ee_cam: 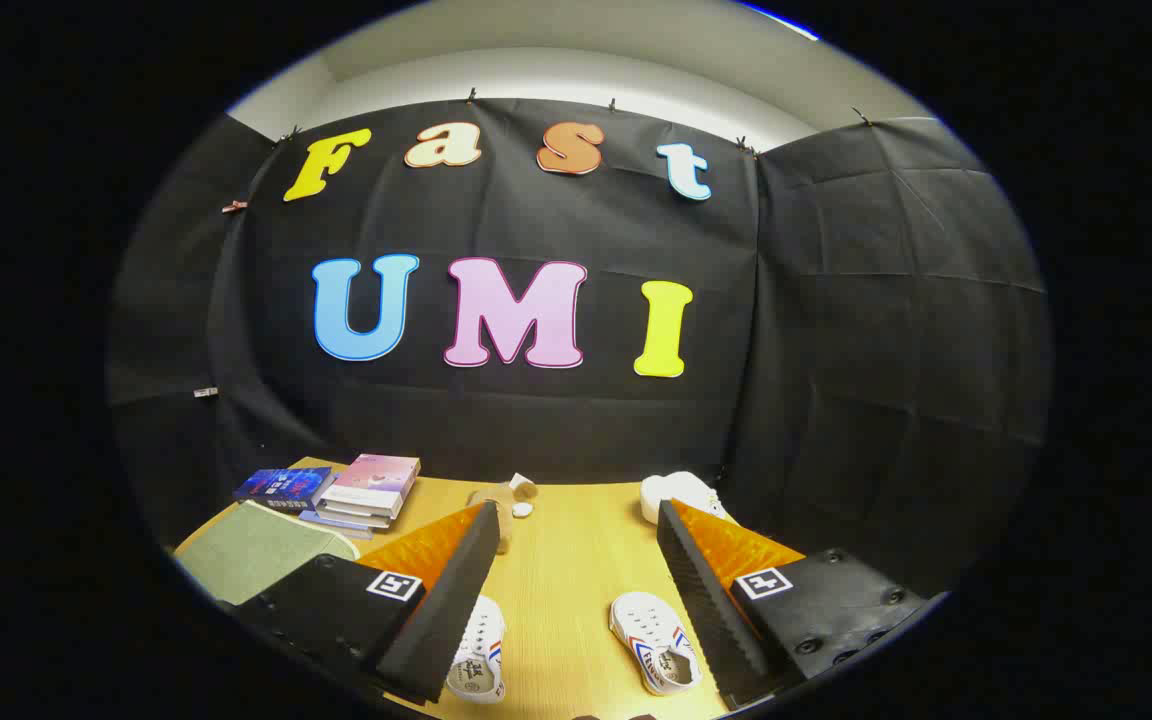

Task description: Open the storage box then place both shoes into the box .Put the left shoe in first, then the right shoe, with the right side of both shoes facing outward in a uniform manner.

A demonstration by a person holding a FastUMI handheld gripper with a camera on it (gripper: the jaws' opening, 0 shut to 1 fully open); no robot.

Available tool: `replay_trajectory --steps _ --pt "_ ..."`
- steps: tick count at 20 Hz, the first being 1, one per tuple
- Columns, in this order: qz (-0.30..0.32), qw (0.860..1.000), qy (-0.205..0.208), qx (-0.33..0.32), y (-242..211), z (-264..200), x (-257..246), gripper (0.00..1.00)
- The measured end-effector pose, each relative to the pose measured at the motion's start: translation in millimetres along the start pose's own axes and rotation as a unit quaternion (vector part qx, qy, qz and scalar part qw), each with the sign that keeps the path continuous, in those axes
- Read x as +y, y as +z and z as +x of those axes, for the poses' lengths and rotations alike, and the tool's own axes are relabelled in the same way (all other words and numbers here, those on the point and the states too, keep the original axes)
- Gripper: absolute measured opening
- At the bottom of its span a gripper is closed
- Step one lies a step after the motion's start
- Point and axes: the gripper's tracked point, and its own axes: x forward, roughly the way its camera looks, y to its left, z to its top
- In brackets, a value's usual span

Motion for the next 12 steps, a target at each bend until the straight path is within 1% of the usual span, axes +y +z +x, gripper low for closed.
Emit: replay_trajectory --steps 4,7,12 --pt "0.011 1.000 0.001 0.005 -3.0 2.4 -0.3 0.98" --pt "0.003 1.000 0.000 0.006 -5.8 2.2 -1.5 0.98" --pt "0.005 1.000 0.001 0.016 -11.0 3.9 -2.6 0.98"
